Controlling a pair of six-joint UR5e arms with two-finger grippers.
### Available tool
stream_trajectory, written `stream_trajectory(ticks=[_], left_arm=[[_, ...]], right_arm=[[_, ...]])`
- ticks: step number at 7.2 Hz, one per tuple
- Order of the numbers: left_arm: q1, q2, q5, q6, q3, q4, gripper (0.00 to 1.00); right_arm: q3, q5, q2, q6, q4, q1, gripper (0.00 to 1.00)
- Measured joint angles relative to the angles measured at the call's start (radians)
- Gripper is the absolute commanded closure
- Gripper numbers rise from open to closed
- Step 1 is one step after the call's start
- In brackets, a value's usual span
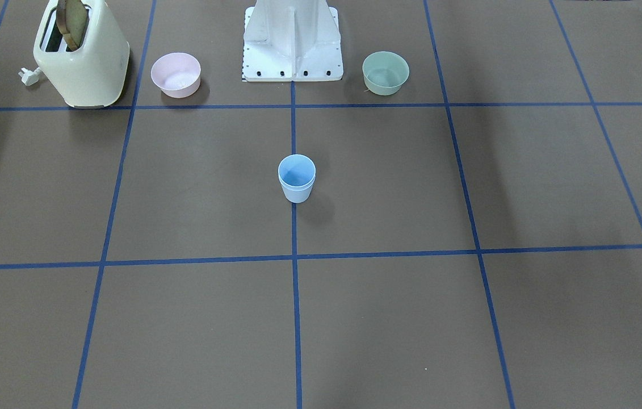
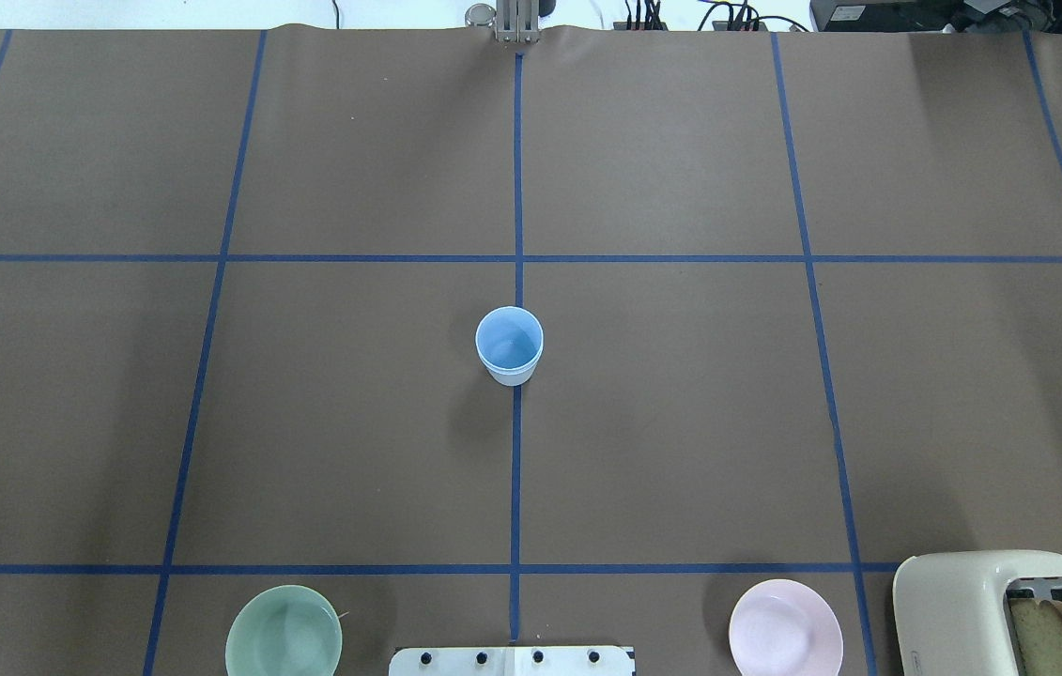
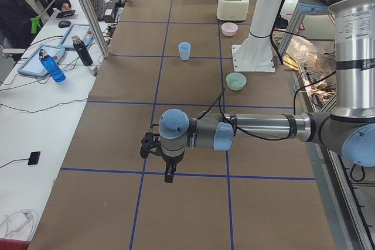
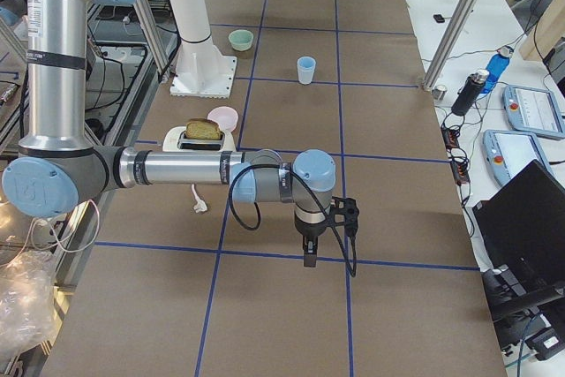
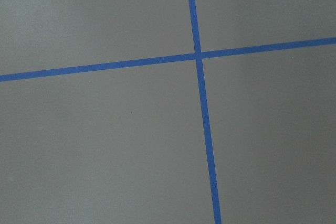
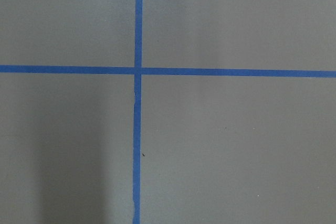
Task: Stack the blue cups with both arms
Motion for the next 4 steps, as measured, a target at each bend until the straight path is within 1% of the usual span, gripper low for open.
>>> stream_trajectory(ticks=[4], left_arm=[[0.0, 0.0, 0.001, 0.0, 0.0, 0.0, 0.0]], right_arm=[[0.001, 0.0, -0.006, 0.0, 0.001, 0.0, 0.0]])
